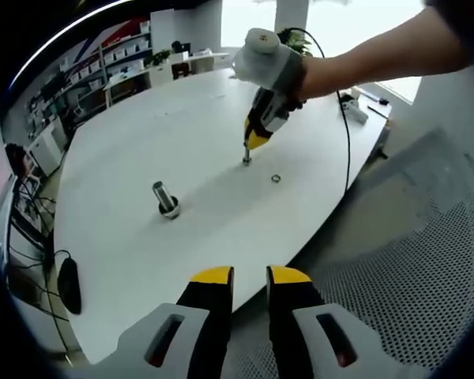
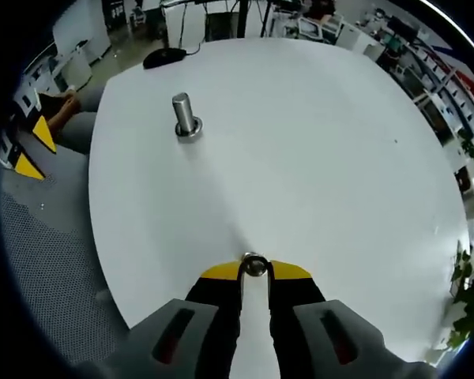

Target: Place the washer onto the threaded stud by aligning its center hole with the stud, sliding it down to the base, and recovering from edge contact or off-axis alignment until the washer reaches the visible bottom stop.

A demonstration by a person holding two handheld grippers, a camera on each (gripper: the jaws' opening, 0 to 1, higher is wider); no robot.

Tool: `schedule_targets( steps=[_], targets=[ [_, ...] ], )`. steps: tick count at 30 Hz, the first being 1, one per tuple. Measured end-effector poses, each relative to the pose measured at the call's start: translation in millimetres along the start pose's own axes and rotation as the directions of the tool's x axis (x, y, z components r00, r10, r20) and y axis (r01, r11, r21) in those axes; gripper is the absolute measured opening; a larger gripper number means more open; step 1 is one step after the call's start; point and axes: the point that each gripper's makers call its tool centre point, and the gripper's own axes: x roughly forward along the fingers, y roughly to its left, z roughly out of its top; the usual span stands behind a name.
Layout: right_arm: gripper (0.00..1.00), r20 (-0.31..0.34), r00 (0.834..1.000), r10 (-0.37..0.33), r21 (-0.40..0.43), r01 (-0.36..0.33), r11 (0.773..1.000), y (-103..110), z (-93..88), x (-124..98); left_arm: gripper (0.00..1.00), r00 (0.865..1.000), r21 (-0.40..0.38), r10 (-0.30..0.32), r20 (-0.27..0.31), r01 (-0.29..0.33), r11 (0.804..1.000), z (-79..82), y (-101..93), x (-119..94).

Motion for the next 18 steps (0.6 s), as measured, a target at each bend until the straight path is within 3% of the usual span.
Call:
schedule_targets(
  steps=[18],
  targets=[
    [0.14, -0.101, 0.994, 0.031, -0.008, -0.032, 0.999, -2, -20.1, 27, 0.14, 1.0, 0.001, -0.012, -0.005, 0.012, 1.0, -1.3, -1.1, 1]
  ],
)
